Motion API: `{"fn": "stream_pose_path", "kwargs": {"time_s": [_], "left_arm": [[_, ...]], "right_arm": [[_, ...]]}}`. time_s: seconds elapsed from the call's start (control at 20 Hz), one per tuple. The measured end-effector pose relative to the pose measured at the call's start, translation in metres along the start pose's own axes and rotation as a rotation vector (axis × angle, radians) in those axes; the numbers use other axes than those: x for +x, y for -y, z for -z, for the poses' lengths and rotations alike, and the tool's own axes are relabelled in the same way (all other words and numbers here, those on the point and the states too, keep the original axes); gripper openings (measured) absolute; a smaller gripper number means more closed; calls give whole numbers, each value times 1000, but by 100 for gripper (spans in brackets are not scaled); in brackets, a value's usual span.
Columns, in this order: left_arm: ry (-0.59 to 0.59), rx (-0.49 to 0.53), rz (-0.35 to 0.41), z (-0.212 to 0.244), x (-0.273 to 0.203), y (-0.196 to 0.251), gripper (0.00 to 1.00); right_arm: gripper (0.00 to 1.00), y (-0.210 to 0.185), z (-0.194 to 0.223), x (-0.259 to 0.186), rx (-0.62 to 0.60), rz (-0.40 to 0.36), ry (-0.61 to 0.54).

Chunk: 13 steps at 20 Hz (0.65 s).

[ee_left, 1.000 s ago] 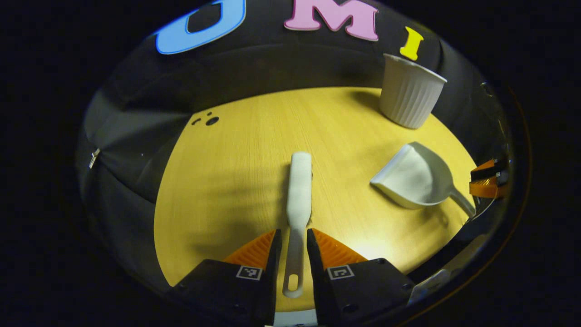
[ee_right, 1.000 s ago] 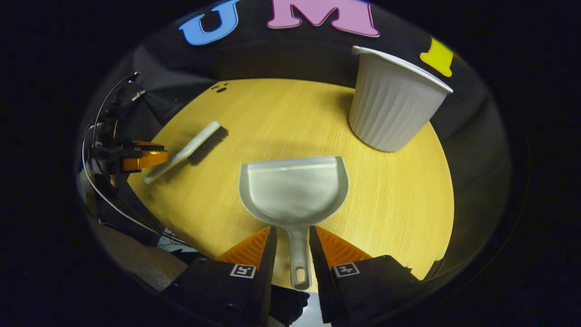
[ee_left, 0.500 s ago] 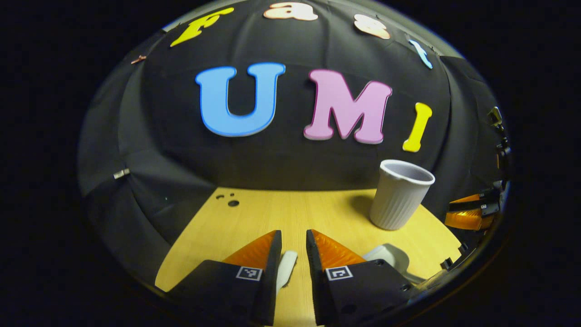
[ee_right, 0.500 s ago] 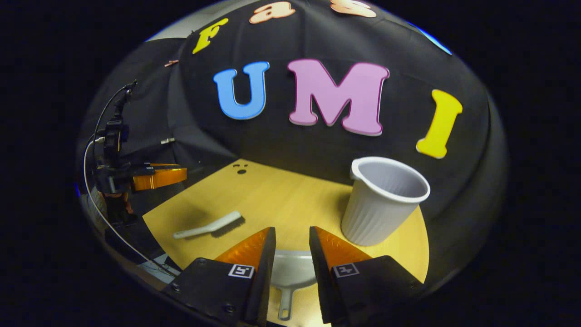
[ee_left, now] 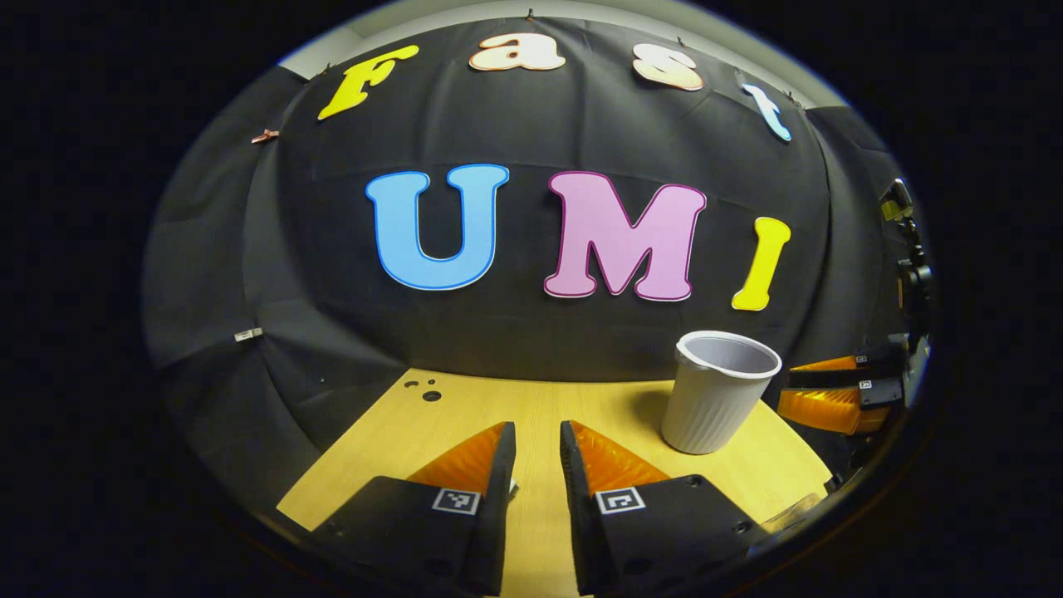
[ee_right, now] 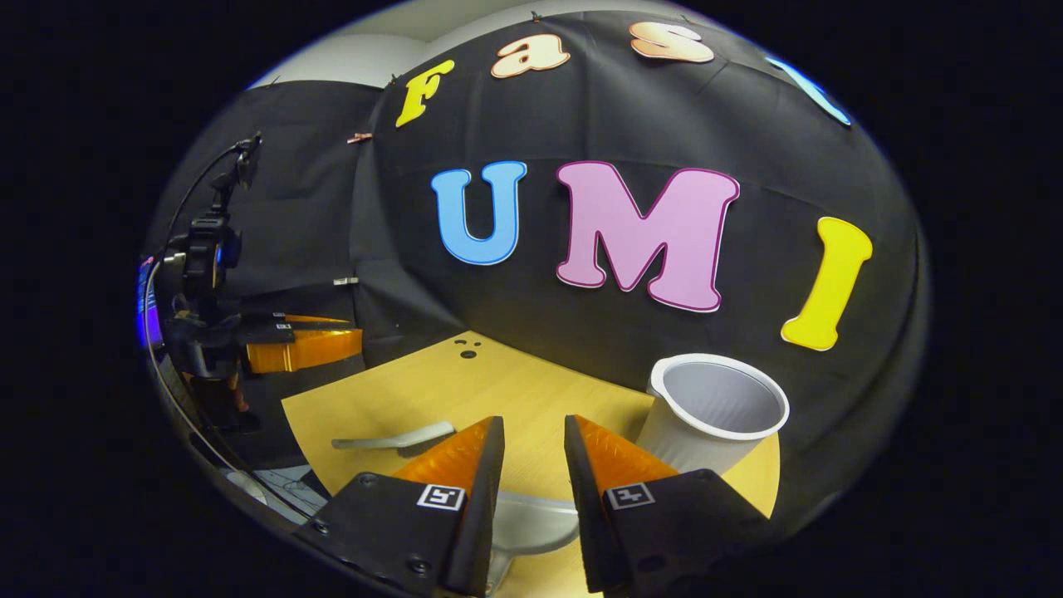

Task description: Pick up the small broom and dustpan from the desktop, sweep the trash into the dustpan with the broom, and then empty the trash into the garbage bin.

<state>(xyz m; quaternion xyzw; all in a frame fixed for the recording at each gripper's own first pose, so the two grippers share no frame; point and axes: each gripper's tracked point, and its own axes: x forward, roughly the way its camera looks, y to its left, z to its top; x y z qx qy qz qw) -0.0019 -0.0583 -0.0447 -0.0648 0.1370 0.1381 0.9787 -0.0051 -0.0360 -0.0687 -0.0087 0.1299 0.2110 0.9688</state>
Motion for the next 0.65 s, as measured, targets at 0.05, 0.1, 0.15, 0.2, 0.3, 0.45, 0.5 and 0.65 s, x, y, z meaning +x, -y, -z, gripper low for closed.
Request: {"fn": "stream_pose_path", "kwargs": {"time_s": [0.05, 0.1, 0.15, 0.2, 0.3, 0.45, 0.5, 0.65], "left_arm": [[4, 1, -8, -2, -2, 0, 36], [3, 2, -19, -2, -1, -1, 36], [3, 0, -30, -2, 0, -2, 36], [4, -4, -37, -3, 0, -2, 36], [9, -13, -49, -3, 1, -6, 36], [-3, -21, -65, -1, 9, -12, 36], [2, -16, -67, -3, 13, -13, 36], [4, -1, -58, -5, 20, -11, 36]], "right_arm": [[47, 0, 0, -1, 2, -5, 1], [47, 1, 3, 0, 4, -6, -5], [47, 1, 6, 0, 5, -7, -13], [43, 2, 7, 0, 5, -7, -17], [43, 5, 10, 1, 3, 0, -23], [47, 8, 12, -2, 15, 10, -27], [47, 10, 13, -3, 12, 15, -27], [47, 14, 19, -2, 31, 25, -37]]}}
